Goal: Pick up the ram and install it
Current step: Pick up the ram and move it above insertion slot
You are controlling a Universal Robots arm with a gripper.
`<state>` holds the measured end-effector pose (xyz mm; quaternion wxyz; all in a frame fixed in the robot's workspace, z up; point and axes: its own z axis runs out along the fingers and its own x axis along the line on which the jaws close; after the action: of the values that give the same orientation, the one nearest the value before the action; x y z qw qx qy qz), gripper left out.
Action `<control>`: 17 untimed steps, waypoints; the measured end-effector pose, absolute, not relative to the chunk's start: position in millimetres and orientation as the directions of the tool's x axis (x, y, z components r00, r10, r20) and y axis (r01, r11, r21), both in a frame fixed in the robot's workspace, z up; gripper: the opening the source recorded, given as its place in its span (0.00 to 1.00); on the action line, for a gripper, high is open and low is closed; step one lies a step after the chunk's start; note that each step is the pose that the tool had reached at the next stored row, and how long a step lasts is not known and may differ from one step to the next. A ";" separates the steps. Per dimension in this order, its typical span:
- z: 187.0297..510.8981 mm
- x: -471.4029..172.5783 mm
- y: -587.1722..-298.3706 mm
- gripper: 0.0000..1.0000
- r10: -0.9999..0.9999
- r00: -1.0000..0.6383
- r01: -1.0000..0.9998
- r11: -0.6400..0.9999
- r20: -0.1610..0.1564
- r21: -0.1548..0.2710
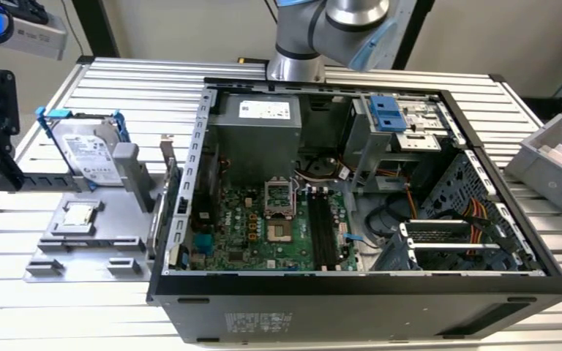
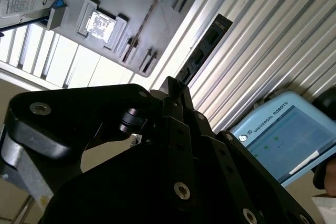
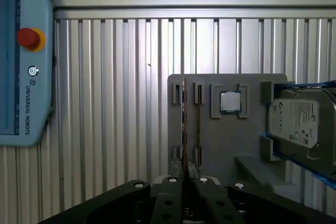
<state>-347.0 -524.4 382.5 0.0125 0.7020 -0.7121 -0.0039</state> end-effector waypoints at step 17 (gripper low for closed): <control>382.7 -327.3 -524.4 0.00 -1.000 -0.014 -1.000 0.014 0.012 0.024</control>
<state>-327.3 -524.4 382.7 0.0128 0.7020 -0.7121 -0.0042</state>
